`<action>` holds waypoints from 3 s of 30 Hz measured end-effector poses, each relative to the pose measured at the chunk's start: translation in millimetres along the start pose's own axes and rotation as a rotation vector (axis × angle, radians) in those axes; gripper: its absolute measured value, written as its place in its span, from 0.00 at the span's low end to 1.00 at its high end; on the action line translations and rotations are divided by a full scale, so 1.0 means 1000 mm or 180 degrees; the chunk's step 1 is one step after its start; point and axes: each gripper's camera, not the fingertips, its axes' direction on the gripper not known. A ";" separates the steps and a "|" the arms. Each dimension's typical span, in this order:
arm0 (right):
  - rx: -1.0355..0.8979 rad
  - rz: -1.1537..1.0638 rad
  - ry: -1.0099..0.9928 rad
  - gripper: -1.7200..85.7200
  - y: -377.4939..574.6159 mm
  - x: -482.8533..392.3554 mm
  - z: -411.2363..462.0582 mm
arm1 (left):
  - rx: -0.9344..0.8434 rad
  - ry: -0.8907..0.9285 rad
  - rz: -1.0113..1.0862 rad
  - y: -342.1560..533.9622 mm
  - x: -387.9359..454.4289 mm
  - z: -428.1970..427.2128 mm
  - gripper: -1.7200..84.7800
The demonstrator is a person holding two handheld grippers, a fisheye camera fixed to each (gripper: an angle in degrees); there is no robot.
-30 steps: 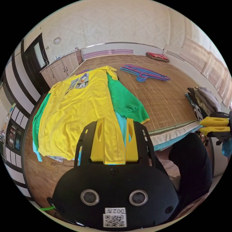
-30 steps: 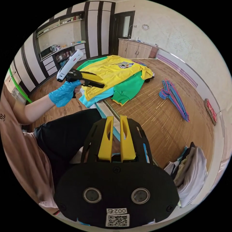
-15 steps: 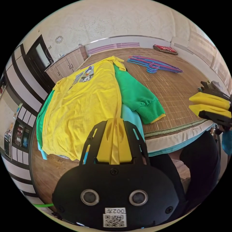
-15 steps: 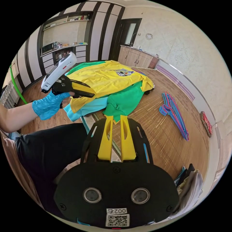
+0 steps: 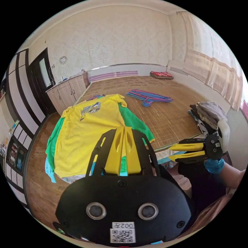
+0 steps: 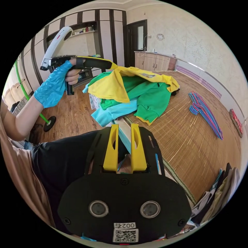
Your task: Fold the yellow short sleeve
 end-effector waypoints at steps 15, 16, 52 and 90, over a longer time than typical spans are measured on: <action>0.0700 0.0200 0.0055 0.12 0.021 -0.029 -0.075 | 0.0272 0.0880 0.0994 0.013 0.069 -0.070 0.01; 0.0770 0.0203 0.0088 0.08 0.030 -0.031 -0.085 | 0.0260 0.0908 0.1063 0.016 0.074 -0.073 0.01; 0.1852 0.0177 0.0186 0.01 0.316 -0.085 -0.379 | -0.0242 0.1936 0.1349 0.049 0.078 -0.040 0.15; 0.0337 0.1127 0.0562 0.18 0.392 0.014 -0.358 | -0.0788 0.1593 0.1817 0.076 0.119 -0.083 0.10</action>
